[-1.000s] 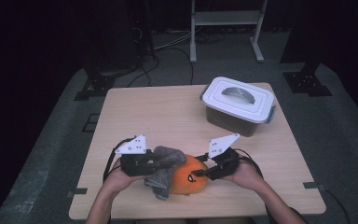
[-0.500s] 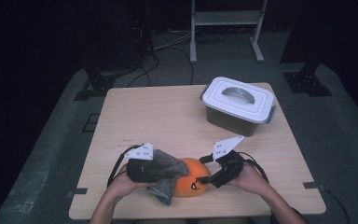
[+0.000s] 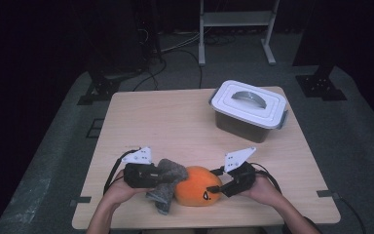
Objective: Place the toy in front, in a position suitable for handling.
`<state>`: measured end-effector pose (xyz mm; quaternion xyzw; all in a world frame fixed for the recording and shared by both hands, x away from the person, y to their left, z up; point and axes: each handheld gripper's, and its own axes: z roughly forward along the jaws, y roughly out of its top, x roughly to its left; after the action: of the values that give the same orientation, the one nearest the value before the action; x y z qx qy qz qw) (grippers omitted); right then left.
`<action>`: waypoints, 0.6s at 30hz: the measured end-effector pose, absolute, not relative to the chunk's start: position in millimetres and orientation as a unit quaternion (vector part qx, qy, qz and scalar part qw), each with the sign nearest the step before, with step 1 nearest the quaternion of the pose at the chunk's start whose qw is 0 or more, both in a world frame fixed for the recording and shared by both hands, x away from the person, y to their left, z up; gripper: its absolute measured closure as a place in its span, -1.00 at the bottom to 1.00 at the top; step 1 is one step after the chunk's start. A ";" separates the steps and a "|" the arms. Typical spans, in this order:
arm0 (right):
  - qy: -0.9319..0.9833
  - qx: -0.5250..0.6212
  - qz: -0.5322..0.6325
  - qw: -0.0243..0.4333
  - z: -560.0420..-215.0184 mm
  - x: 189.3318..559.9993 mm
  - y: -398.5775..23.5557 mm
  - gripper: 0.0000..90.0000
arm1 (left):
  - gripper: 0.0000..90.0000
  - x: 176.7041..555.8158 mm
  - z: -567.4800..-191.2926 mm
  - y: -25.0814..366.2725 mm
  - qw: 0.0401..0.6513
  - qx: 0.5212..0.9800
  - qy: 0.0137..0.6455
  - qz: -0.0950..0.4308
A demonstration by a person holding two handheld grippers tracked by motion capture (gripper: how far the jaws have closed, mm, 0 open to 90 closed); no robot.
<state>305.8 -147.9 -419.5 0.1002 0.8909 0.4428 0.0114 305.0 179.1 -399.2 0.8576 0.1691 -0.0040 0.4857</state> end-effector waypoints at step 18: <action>0.897 0.058 0.435 0.041 -415.8 295.7 -140.7 0.01 | 0.71 309.5 -390.6 159.0 0.508 0.849 0.145 -0.021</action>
<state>295.7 -140.7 -415.8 0.0585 0.8974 0.4353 0.0406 309.5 159.0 -390.6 0.8489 0.1449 -0.0205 0.5080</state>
